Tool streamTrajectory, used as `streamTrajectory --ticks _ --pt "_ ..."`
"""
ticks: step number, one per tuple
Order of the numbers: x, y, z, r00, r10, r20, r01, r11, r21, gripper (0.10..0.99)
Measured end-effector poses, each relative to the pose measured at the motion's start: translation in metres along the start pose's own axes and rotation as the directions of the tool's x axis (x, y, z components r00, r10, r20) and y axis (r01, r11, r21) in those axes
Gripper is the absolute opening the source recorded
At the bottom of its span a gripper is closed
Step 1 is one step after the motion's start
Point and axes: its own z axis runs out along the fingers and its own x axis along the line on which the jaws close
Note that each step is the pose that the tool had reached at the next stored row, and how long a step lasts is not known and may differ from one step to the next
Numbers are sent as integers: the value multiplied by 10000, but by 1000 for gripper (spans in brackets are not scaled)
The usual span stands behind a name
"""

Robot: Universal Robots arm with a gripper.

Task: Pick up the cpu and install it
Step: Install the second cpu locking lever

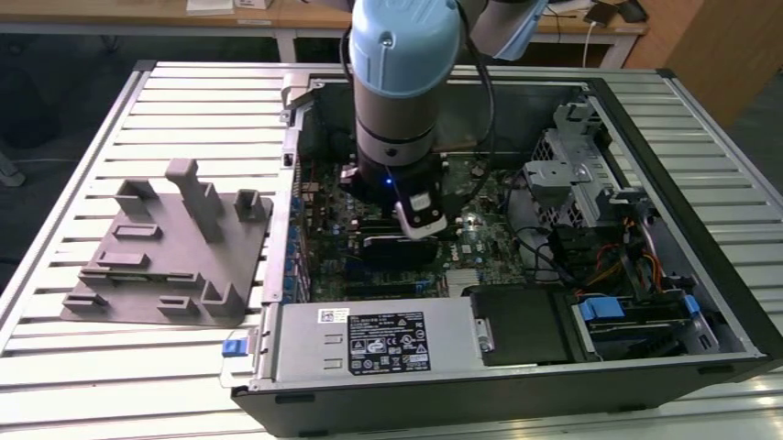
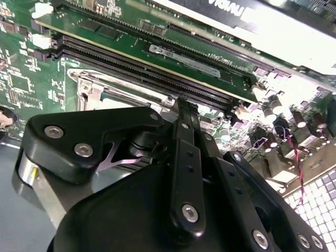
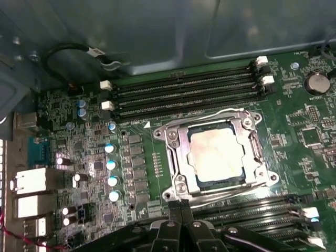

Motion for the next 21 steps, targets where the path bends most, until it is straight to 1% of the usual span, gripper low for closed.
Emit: streamTrajectory --ticks 3,8,10,12,14,21 --pt "1 -11 32 10000 2 -24 -2 9999 -138 106" --pt "0 -32 95 10000 5 -58 -7 9995 -314 106" --pt "-1 -35 108 10000 7 -73 -10 9992 -400 106" --pt "-1 -36 114 10000 7 -84 -11 9989 -462 106" --pt "-1 -38 120 10000 7 -87 -11 9988 -482 106" --pt "8 -50 156 10000 7 -86 -11 9989 -474 106"
